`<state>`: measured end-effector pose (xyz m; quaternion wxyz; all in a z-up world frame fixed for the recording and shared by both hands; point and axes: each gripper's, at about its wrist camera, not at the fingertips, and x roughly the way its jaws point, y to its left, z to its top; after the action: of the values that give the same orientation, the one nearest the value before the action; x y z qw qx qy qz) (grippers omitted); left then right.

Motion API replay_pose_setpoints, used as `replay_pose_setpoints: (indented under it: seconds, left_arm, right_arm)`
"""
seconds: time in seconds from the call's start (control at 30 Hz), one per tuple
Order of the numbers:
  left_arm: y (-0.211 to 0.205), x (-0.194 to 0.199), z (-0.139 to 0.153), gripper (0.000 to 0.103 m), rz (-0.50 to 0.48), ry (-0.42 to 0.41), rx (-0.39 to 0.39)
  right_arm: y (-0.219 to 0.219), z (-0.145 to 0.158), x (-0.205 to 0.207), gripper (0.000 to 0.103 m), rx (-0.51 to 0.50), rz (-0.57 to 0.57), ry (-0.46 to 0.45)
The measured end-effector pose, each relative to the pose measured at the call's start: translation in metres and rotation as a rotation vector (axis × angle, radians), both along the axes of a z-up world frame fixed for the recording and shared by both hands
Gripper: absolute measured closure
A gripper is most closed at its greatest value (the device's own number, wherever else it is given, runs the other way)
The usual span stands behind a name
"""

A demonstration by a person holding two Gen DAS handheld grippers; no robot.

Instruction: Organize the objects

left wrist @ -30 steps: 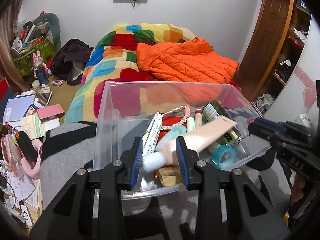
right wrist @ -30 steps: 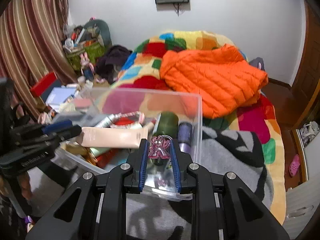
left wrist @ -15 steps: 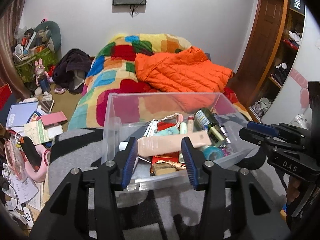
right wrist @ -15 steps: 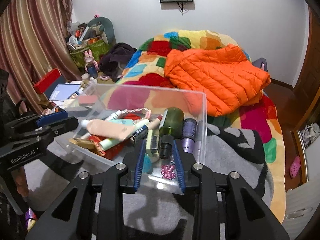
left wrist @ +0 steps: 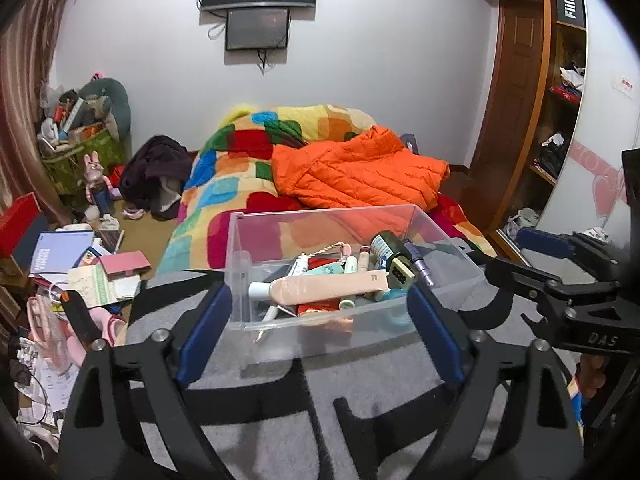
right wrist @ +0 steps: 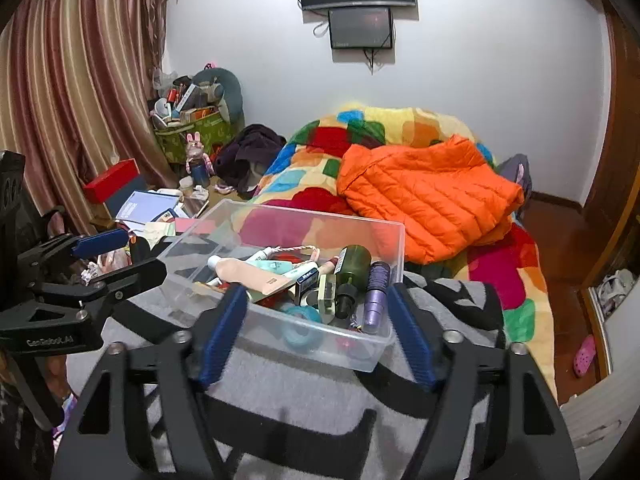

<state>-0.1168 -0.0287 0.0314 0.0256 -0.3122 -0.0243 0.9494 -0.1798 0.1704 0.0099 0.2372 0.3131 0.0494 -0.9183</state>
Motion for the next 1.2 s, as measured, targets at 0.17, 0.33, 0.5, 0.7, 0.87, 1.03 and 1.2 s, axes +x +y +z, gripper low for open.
replay_pose_setpoints:
  seconds: [0.17, 0.33, 0.5, 0.7, 0.87, 1.03, 1.2]
  left_arm:
    - [0.004, 0.013, -0.007, 0.007, 0.014, 0.002, -0.006]
    - [0.004, 0.02, -0.015, 0.007, 0.026, -0.016, 0.007]
    - [0.005, 0.023, -0.021, 0.007, 0.029, -0.028, 0.003]
    - [0.007, 0.023, -0.024, 0.007, 0.023, -0.038, 0.014]
    - [0.009, 0.022, -0.026, 0.007, 0.021, -0.045, 0.007]
    - [0.009, 0.021, -0.028, 0.007, 0.023, -0.049, 0.013]
    - [0.009, 0.019, -0.03, 0.007, 0.023, -0.057, 0.012]
  right_arm:
    - [0.006, -0.005, 0.014, 0.018, -0.003, -0.008, 0.011]
    - [0.009, -0.015, 0.021, 0.018, 0.011, -0.016, -0.004]
    - [0.012, -0.023, 0.024, 0.018, 0.01, -0.017, -0.026]
    - [0.012, -0.025, 0.027, 0.018, 0.007, -0.017, -0.03]
    - [0.011, -0.026, 0.027, 0.018, 0.003, -0.016, -0.03]
    - [0.01, -0.026, 0.026, 0.018, 0.0, -0.014, -0.038]
    - [0.009, -0.03, 0.025, 0.018, 0.0, -0.012, -0.051]
